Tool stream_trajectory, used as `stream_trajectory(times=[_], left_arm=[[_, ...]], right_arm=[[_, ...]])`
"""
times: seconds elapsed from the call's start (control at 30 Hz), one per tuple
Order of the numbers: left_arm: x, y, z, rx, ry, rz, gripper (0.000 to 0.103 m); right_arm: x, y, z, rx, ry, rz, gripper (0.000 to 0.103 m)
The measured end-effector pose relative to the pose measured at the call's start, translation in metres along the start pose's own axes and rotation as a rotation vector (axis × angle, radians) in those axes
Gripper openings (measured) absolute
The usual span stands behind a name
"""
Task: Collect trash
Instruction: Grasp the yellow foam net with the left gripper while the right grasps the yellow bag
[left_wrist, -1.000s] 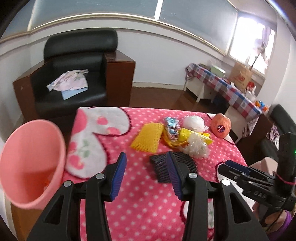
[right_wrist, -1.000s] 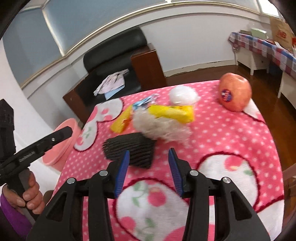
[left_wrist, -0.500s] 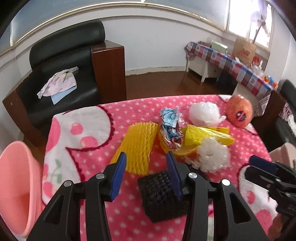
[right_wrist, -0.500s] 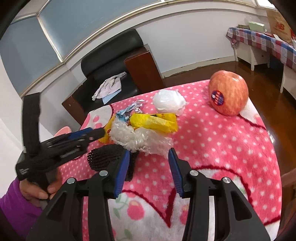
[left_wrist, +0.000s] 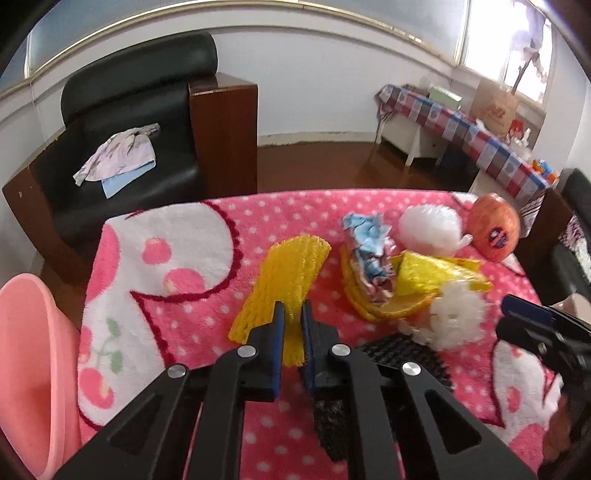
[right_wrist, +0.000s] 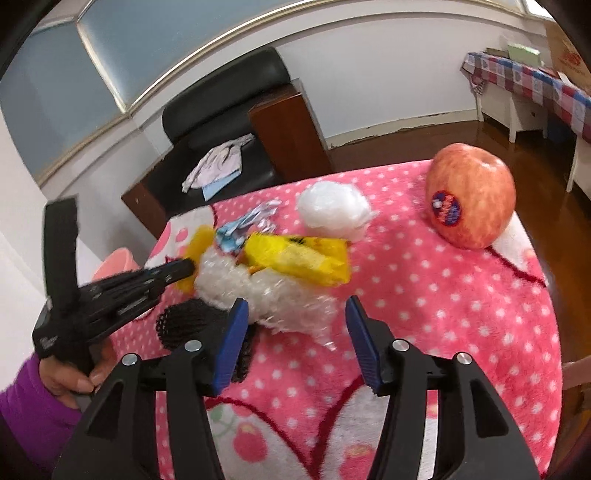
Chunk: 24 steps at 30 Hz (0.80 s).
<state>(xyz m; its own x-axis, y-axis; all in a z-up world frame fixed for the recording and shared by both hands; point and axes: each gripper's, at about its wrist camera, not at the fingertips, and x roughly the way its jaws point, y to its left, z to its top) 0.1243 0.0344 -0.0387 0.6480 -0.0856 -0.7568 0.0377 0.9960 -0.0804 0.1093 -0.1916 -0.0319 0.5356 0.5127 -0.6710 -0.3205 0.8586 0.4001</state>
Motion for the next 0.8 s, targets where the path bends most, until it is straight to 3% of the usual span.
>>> stream_trajectory(times=[0.27, 0.53, 0.67, 0.8], left_arm=[[-0.035, 0.003, -0.005, -0.038, -0.049, -0.042, 0.008], [-0.055, 0.007, -0.016, -0.061, -0.051, -0.045, 0.008], [-0.065, 0.006, -0.022, -0.069, -0.057, -0.042, 0.008], [-0.076, 0.001, -0.026, -0.061, -0.070, -0.043, 0.008]], right_arm=[[0.009, -0.020, 0.026, 0.065, -0.026, 0.041, 0.055], [0.045, -0.028, 0.034, 0.103, 0.048, 0.117, 0.055], [0.043, -0.015, 0.020, 0.071, 0.067, 0.121, 0.023], [0.032, -0.002, 0.008, 0.025, 0.065, 0.100, 0.012]])
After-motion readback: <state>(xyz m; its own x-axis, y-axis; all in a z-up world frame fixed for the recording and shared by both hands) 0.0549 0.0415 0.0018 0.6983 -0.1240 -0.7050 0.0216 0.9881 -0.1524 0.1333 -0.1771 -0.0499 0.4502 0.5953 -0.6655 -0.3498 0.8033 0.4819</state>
